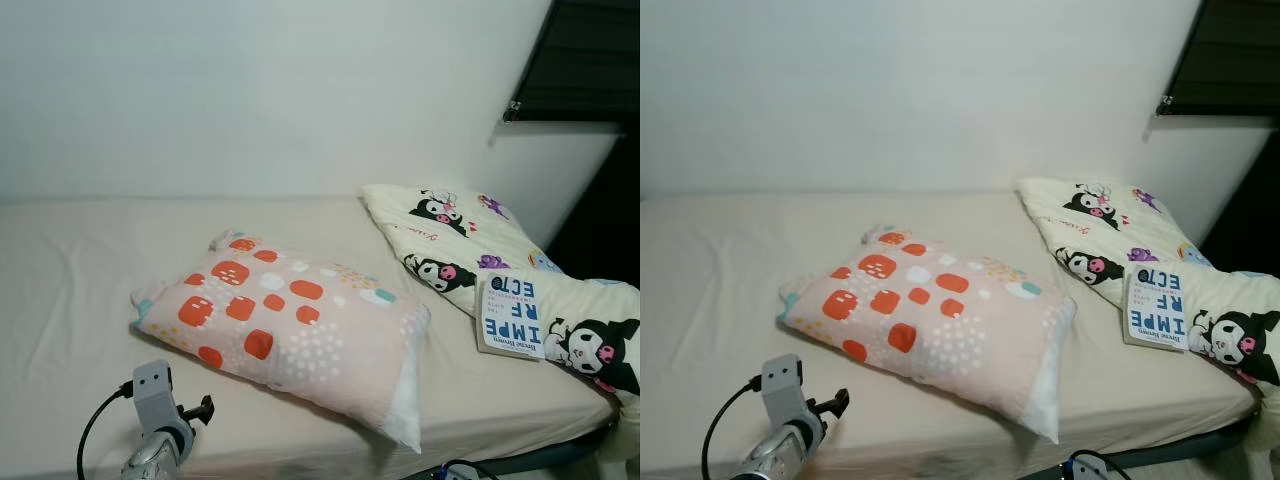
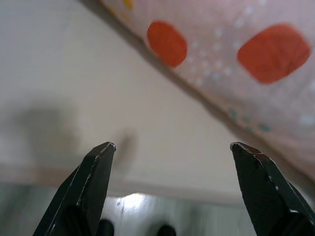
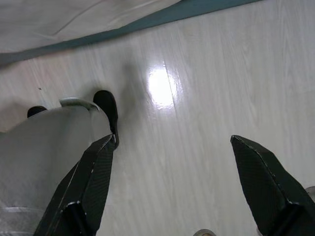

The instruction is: Clean up the room

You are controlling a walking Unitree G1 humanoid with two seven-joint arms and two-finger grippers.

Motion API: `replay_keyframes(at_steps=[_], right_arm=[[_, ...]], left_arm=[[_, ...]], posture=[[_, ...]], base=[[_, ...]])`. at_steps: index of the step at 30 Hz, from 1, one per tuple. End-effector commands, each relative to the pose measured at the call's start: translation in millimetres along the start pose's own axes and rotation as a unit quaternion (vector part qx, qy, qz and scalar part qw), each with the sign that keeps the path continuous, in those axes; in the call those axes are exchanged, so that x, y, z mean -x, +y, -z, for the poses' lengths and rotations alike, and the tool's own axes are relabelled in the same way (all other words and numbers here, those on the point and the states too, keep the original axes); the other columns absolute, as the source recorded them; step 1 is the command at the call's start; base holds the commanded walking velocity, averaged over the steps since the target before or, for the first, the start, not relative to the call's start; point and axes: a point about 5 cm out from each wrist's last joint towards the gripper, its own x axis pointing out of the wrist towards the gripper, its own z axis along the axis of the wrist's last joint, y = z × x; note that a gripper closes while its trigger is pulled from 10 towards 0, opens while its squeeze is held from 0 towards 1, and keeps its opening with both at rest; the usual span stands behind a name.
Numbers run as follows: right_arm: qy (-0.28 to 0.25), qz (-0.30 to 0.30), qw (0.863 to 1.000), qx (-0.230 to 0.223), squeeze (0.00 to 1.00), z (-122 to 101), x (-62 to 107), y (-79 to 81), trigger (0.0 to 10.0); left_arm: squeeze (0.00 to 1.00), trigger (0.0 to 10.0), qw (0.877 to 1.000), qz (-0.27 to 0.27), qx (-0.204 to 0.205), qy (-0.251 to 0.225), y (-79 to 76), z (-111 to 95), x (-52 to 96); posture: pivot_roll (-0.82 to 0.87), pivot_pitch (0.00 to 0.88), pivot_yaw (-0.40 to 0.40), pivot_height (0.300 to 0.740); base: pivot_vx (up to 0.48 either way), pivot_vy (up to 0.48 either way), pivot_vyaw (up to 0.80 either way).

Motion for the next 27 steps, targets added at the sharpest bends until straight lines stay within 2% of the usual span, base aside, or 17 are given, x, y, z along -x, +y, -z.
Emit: replay_keyframes(at_steps=[1,9,10,11,16,17,19,20,21,22,23,24,25,27], right_arm=[[0.006,0.003,1.0,0.0,0.0,3,0.3,-1.0,10.0],[-0.004,0.022,1.0,-0.009,0.0,-2,0.8,-9.8,10.0],[-0.008,0.027,1.0,-0.011,0.0,-4,1.0,-12.8,10.0],[-0.024,0.035,0.999,-0.019,0.0,-12,1.8,-22.4,10.0],[-0.033,0.035,0.999,-0.023,0.0,-18,2.0,-24.8,10.0],[-0.066,0.031,0.997,-0.033,0.0,-39,1.7,-25.0,10.0],[-0.066,0.031,0.997,-0.033,0.0,-39,1.7,-25.0,10.0],[-0.081,0.028,0.996,-0.037,0.0,-50,1.8,-24.3,10.0],[-0.081,0.028,0.996,-0.037,0.0,-50,1.8,-24.3,10.0],[-0.112,0.022,0.993,-0.036,0.0,-71,2.9,-22.0,10.0],[-0.112,0.022,0.993,-0.036,0.0,-71,2.9,-22.0,10.0],[-0.158,0.015,0.987,-0.028,0.0,-106,6.6,-17.3,10.0],[-0.158,0.015,0.987,-0.028,0.0,-106,6.6,-17.3,10.0],[-0.183,0.011,0.983,-0.014,0.0,-126,9.8,-11.8,10.0]], left_arm=[[0.0,10.0,1.0,0.011,0.009,-0.008,-6.3,-3,-1.8],[0.0,10.0,0.999,0.033,0.027,-0.023,-13.0,-11,-4.4],[0.0,10.0,0.998,0.037,0.031,-0.027,-14.3,-13,-5.0],[0.0,10.0,0.998,0.047,0.035,-0.034,-18.0,-18,-6.5],[0.0,10.0,0.997,0.051,0.043,-0.037,-19.4,-20,-7.1],[0.0,10.0,0.995,0.062,0.068,-0.042,-23.7,-24,-8.6],[0.0,10.0,0.995,0.062,0.068,-0.042,-23.7,-24,-8.6],[0.0,10.0,0.994,0.066,0.078,-0.044,-25.5,-25,-9.2],[0.0,10.0,0.994,0.066,0.078,-0.044,-25.5,-25,-9.2],[0.0,10.0,0.992,0.072,0.096,-0.039,-28.5,-26,-10.1],[0.0,10.0,0.992,0.072,0.096,-0.039,-28.5,-26,-10.1],[0.0,10.0,0.988,0.093,0.125,-0.025,-35.7,-25,-11.2],[0.0,10.0,0.988,0.093,0.125,-0.025,-35.7,-25,-11.2],[0.0,10.0,0.981,0.112,0.155,-0.019,-41.3,-26,-12.0]], posture=[[0.05,0.0,-0.086,0.74],[0.05,0.0,-0.084,0.74],[0.05,0.0,-0.084,0.74],[0.04,0.0,-0.081,0.74],[0.04,0.0,-0.081,0.74],[0.04,0.0,-0.077,0.74],[0.04,0.0,-0.077,0.74],[0.04,0.0,-0.077,0.74],[0.04,0.0,-0.077,0.74],[0.04,0.0,-0.073,0.74],[0.04,0.0,-0.073,0.74],[0.04,0.0,-0.073,0.74],[0.04,0.0,-0.073,0.74],[0.04,0.0,-0.073,0.74]], base=[[0.0,0.0,-0.77],[0.0,0.0,-0.67],[0.0,0.0,0.0],[0.0,0.0,0.0],[0.0,0.0,0.0],[0.0,0.0,0.0],[0.0,0.0,0.0],[0.0,0.0,0.0],[0.0,0.0,0.0],[0.0,0.0,0.0],[0.0,0.0,0.0],[0.0,0.0,0.0],[0.0,0.0,0.0],[0.0,0.0,0.0]])
